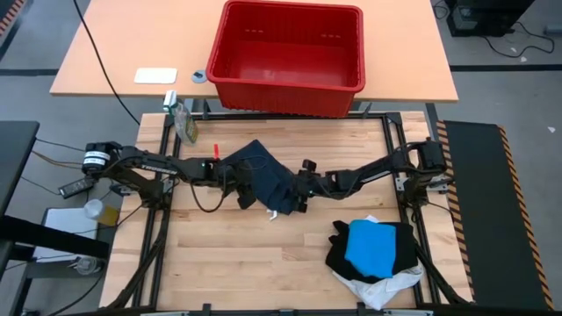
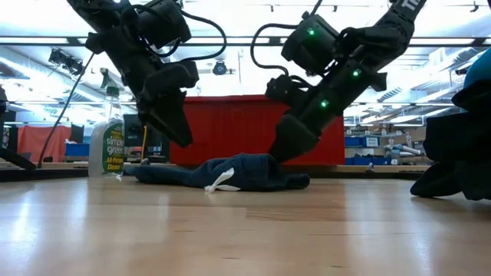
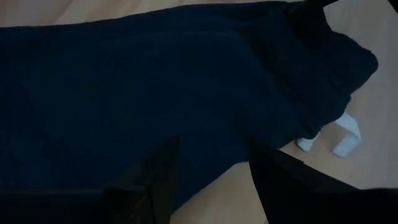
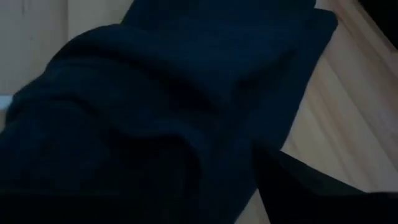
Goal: Fold laundry
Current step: Fold the dark blue shorts
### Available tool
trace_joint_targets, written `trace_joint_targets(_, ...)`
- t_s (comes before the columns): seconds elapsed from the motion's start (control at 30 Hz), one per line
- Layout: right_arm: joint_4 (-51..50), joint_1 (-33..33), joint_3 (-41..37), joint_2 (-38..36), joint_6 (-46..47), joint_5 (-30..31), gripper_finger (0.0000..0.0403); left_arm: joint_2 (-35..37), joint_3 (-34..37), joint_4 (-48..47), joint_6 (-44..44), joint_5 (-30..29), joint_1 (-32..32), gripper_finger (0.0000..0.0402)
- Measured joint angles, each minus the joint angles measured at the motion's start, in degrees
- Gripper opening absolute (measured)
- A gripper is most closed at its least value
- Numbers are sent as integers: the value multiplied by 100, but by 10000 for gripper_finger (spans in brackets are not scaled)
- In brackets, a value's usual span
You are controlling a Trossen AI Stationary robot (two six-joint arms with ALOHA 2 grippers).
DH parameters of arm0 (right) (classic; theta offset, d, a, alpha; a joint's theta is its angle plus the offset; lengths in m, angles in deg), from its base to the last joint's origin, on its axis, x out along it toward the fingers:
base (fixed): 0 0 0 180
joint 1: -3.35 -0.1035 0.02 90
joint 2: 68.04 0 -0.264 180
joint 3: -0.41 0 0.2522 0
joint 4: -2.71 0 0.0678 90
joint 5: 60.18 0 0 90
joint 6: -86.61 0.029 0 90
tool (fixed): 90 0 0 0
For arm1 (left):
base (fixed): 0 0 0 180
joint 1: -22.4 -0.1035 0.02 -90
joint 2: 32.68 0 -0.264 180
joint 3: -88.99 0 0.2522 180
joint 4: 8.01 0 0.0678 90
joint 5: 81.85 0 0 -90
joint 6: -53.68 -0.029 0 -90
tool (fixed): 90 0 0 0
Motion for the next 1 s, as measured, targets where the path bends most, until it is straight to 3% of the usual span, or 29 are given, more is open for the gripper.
trace_joint_targets(0.1,166,57,-2,75,-52,-226,148,0,0,20,1,0,0,194)
trace_joint_targets(0.23,210,85,-4,184,101,-667,41,0,0,18,2,0,-9,194)
trace_joint_targets(0.3,194,86,-3,182,289,-784,16,0,0,-11,2,0,-9,194)
trace_joint_targets(0.57,-419,45,230,-972,2011,-1260,12,287,-52,-510,154,-48,33,194)
trace_joint_targets(0.63,-768,-60,198,-1137,2324,-924,11,396,-50,-569,102,-70,33,194)
trace_joint_targets(0.7,-946,-133,184,-1160,2465,-646,14,492,-58,-493,32,-87,31,194)
trace_joint_targets(0.87,-1812,-132,155,-1016,4028,-788,27,509,-57,-518,-103,-79,28,194)
trace_joint_targets(1.0,-1894,-132,164,-933,4602,-799,25,507,-55,-568,-124,2,33,194)
